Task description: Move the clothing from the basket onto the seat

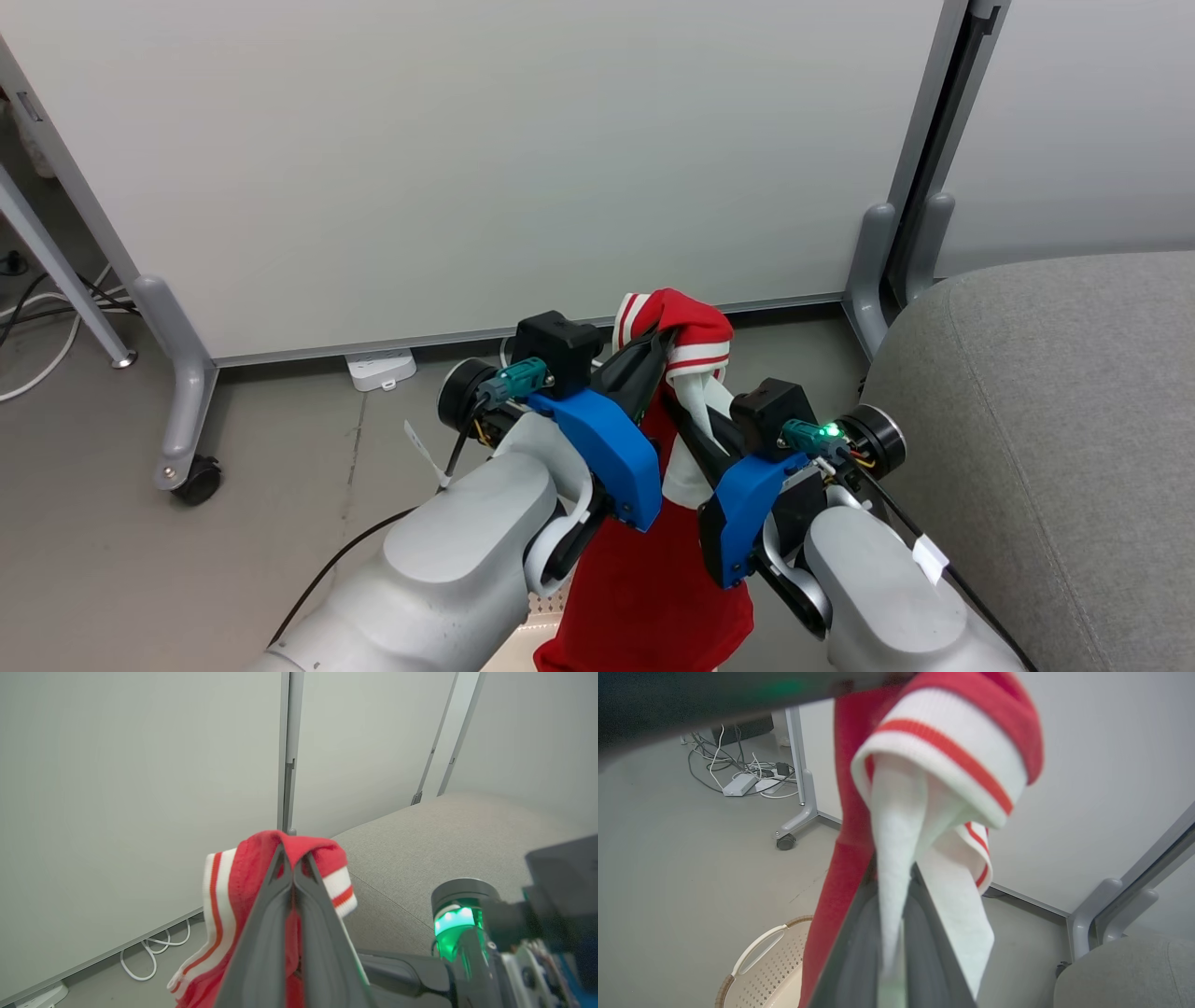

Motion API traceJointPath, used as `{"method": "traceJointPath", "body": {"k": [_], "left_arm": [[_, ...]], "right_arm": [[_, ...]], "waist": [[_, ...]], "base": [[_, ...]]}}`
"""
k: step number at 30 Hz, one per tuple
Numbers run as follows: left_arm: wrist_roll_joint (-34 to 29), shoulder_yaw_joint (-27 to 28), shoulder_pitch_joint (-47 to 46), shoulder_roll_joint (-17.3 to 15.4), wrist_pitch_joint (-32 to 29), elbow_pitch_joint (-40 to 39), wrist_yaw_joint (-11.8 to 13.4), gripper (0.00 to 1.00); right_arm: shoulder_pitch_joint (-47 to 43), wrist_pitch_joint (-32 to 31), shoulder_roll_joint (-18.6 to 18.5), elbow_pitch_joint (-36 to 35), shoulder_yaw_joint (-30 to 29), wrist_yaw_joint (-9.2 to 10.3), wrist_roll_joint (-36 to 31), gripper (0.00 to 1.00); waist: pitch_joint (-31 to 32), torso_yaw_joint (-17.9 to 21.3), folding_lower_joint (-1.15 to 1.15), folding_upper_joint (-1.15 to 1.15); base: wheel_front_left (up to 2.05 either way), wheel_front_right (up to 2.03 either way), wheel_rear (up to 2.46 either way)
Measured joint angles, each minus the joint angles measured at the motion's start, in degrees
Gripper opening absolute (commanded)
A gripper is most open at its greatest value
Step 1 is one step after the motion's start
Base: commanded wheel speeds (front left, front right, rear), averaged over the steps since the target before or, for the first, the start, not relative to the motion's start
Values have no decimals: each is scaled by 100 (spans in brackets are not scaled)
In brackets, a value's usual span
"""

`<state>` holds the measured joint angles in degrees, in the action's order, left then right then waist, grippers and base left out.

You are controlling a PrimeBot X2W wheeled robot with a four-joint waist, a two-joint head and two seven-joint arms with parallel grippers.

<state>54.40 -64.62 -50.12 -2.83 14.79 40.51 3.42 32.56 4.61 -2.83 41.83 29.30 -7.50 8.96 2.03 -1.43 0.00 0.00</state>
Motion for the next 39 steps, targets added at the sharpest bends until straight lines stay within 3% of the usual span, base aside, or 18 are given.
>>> {"method": "traceJointPath", "body": {"k": [1,2,3,4,11,24,34,39], "left_arm": [[0,4,0,0,0,1,13,0],[-1,14,0,0,1,-1,24,15],[-7,21,0,0,1,-4,49,77],[-11,33,1,0,2,-12,56,100],[-404,577,271,-36,24,-405,97,100],[-2227,1919,2315,-609,24,-1853,-65,100],[-3049,3139,3617,-612,25,-2227,-260,100],[-3340,3484,3936,-531,25,-2232,-463,100]], "right_arm": [[0,1,0,1,1,-1,0,0],[1,3,0,2,1,-1,0,0],[1,4,0,4,1,-1,-1,0],[2,21,0,7,0,-1,-3,0],[8,56,-1,11,-34,-1,-44,0],[-17,107,-1,-8,-246,-1,-151,0],[-63,104,-1,-11,-381,0,-193,0],[-85,104,-1,-18,-434,-1,-225,0]], "waist": [[0,1,0,0],[0,2,0,0],[0,3,0,0],[0,4,0,0],[-15,3,0,0],[-69,2,0,0],[-102,-2,0,0],[-112,-19,1,0]], "base": [[0,0,0],[0,0,0],[0,0,0],[0,0,0],[0,0,0],[0,0,0],[0,0,0],[0,0,0]]}}
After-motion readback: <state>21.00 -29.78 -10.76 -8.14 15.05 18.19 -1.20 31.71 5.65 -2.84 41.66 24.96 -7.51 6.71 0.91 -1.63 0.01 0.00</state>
